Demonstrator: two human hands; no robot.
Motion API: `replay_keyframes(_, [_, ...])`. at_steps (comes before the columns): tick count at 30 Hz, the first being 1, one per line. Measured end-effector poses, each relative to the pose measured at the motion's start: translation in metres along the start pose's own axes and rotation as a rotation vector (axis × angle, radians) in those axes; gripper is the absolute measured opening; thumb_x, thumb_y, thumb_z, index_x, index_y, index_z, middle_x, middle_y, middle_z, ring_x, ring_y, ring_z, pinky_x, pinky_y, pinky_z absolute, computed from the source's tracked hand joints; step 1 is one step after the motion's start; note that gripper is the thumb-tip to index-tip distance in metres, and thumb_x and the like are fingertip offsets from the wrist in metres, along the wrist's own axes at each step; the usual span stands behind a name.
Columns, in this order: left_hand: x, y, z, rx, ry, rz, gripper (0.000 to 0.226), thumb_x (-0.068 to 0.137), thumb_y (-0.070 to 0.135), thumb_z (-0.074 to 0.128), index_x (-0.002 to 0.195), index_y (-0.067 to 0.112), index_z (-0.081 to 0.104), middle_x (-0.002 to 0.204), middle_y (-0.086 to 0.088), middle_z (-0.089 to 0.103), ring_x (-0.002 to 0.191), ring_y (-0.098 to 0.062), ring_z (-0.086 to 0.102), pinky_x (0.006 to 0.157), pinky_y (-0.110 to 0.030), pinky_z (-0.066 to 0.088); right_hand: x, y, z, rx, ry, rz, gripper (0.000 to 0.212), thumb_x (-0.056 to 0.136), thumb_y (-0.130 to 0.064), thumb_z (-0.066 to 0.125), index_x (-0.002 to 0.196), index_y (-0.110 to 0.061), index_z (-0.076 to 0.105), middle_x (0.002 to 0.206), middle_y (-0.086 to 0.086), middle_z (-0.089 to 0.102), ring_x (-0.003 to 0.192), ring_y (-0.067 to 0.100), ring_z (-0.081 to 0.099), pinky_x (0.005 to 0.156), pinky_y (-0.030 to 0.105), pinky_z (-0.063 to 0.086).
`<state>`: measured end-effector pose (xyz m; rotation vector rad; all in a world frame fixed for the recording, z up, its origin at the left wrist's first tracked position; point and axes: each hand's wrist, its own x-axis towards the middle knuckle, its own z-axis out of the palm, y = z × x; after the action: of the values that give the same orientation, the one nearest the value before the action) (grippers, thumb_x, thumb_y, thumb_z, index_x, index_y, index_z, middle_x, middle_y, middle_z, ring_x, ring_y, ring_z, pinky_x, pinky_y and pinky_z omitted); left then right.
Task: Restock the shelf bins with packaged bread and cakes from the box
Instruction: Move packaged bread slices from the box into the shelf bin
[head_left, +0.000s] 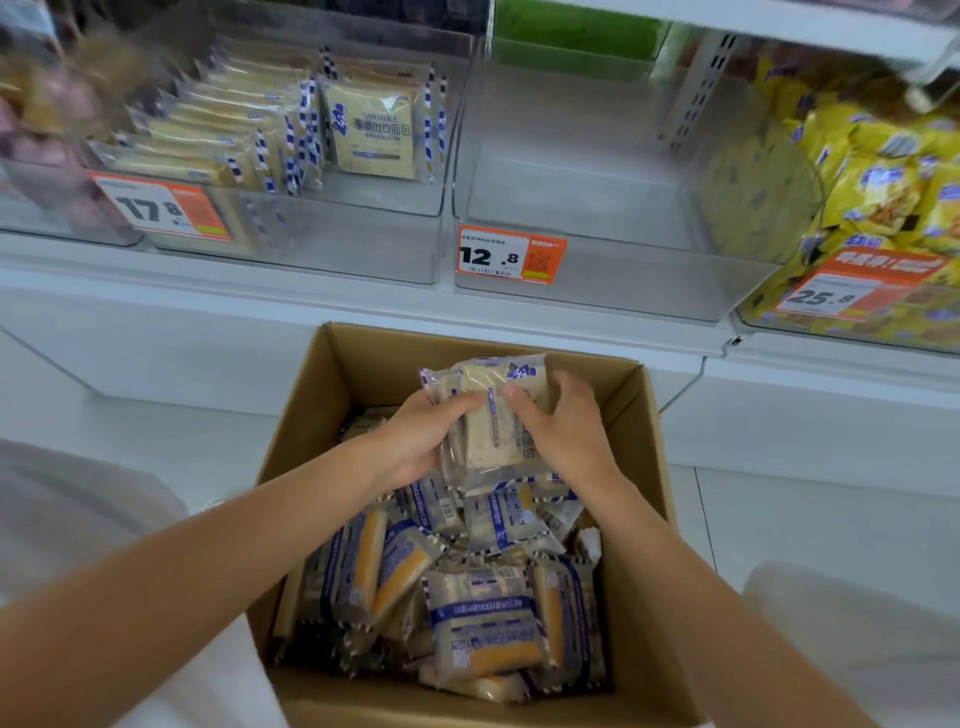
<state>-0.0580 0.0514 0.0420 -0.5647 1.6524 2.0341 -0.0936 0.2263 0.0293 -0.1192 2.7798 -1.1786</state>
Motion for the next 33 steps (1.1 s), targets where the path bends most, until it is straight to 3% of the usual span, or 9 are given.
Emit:
replay_keyframes(3, [-0.001, 0.006, -0.001, -0.062, -0.137, -0.008, 0.036, 0.089, 0.006, 0.065, 0.125, 0.004, 0.062, 0.117, -0.017, 0.070, 0.108, -0.030, 0.068, 0.094, -0.044, 0.053, 0.002, 0.008, -0.002, 0.113, -0.105, -0.015, 0.049, 0.085, -0.063, 0.058, 0.095, -0.015, 0.064, 0.093, 0.009, 0.065, 0.085, 0.024, 0.064, 0.069, 0.037, 0.053])
replay_keyframes(8, [-0.013, 0.023, -0.017, -0.132, -0.406, -0.067, 0.055, 0.088, 0.043, 0.064, 0.131, 0.010, 0.057, 0.126, -0.018, 0.064, 0.118, -0.033, 0.060, 0.098, -0.045, 0.052, 0.010, -0.012, -0.016, -0.213, -0.174, -0.444, 0.057, 0.088, -0.053, 0.062, 0.138, -0.029, 0.050, 0.142, 0.004, 0.046, 0.132, 0.024, 0.038, 0.112, 0.042, 0.030])
replay_keyframes(12, [-0.027, 0.037, -0.032, 0.166, -0.334, 0.001, 0.048, 0.089, 0.034, 0.066, 0.131, 0.011, 0.059, 0.123, -0.014, 0.068, 0.115, -0.027, 0.065, 0.101, -0.045, 0.050, 0.012, -0.062, -0.021, -0.538, -0.309, -0.629, 0.076, 0.088, -0.060, 0.056, 0.153, -0.031, 0.026, 0.151, 0.002, 0.040, 0.141, 0.022, 0.031, 0.115, 0.038, 0.021])
replay_keyframes(16, [-0.051, 0.070, -0.063, 0.184, -0.134, 0.206, 0.029, 0.094, 0.020, 0.063, 0.118, 0.006, 0.065, 0.092, -0.009, 0.074, 0.072, -0.014, 0.073, 0.059, -0.025, 0.057, 0.023, -0.121, -0.032, -0.479, -0.398, -0.475, 0.093, 0.076, -0.068, 0.065, 0.151, -0.024, 0.030, 0.143, 0.001, 0.050, 0.127, 0.021, 0.047, 0.106, 0.036, 0.038])
replay_keyframes(18, [-0.062, 0.092, -0.085, 0.224, -0.084, 0.324, 0.027, 0.094, 0.020, 0.062, 0.116, 0.006, 0.065, 0.090, -0.007, 0.073, 0.069, -0.012, 0.071, 0.054, -0.021, 0.052, 0.032, -0.156, -0.038, -0.467, -0.372, -0.505, 0.088, 0.070, -0.067, 0.073, 0.141, -0.025, 0.045, 0.134, -0.004, 0.054, 0.119, 0.017, 0.051, 0.100, 0.035, 0.042])
replay_keyframes(22, [-0.082, 0.150, -0.118, 0.361, 0.096, 0.546, 0.057, 0.073, 0.048, 0.079, 0.116, 0.013, 0.067, 0.107, -0.008, 0.073, 0.097, -0.024, 0.070, 0.085, -0.039, 0.056, 0.052, -0.227, -0.043, -0.477, -0.150, -0.679, 0.080, 0.068, -0.061, 0.078, 0.131, -0.019, 0.050, 0.121, 0.000, 0.055, 0.113, 0.019, 0.047, 0.092, 0.035, 0.041])
replay_keyframes(27, [-0.065, 0.220, -0.149, 0.450, 0.200, 0.735, 0.033, 0.079, 0.025, 0.081, 0.109, 0.016, 0.071, 0.098, -0.001, 0.075, 0.090, -0.016, 0.072, 0.078, -0.033, 0.057, 0.090, -0.276, -0.035, -0.556, 0.228, -0.796, 0.072, 0.071, -0.050, 0.080, 0.126, -0.014, 0.050, 0.117, 0.006, 0.051, 0.108, 0.025, 0.043, 0.083, 0.041, 0.045])
replay_keyframes(30, [-0.027, 0.245, -0.165, 0.552, 0.152, 0.693, 0.051, 0.073, 0.006, 0.085, 0.120, 0.012, 0.067, 0.103, 0.001, 0.074, 0.091, -0.007, 0.071, 0.076, -0.023, 0.057, 0.126, -0.276, -0.017, -0.675, 0.282, -0.700, 0.073, 0.072, -0.052, 0.079, 0.127, -0.016, 0.048, 0.119, 0.007, 0.049, 0.111, 0.027, 0.043, 0.088, 0.045, 0.046])
replay_keyframes(33, [0.020, 0.274, -0.182, 0.739, 0.235, 0.653, 0.059, 0.068, 0.012, 0.089, 0.121, 0.016, 0.065, 0.120, -0.005, 0.067, 0.106, -0.021, 0.066, 0.091, -0.036, 0.056, 0.170, -0.274, 0.004, -0.733, 0.249, -0.487, 0.079, 0.075, -0.052, 0.077, 0.136, -0.017, 0.040, 0.133, 0.010, 0.046, 0.124, 0.030, 0.039, 0.099, 0.045, 0.039])
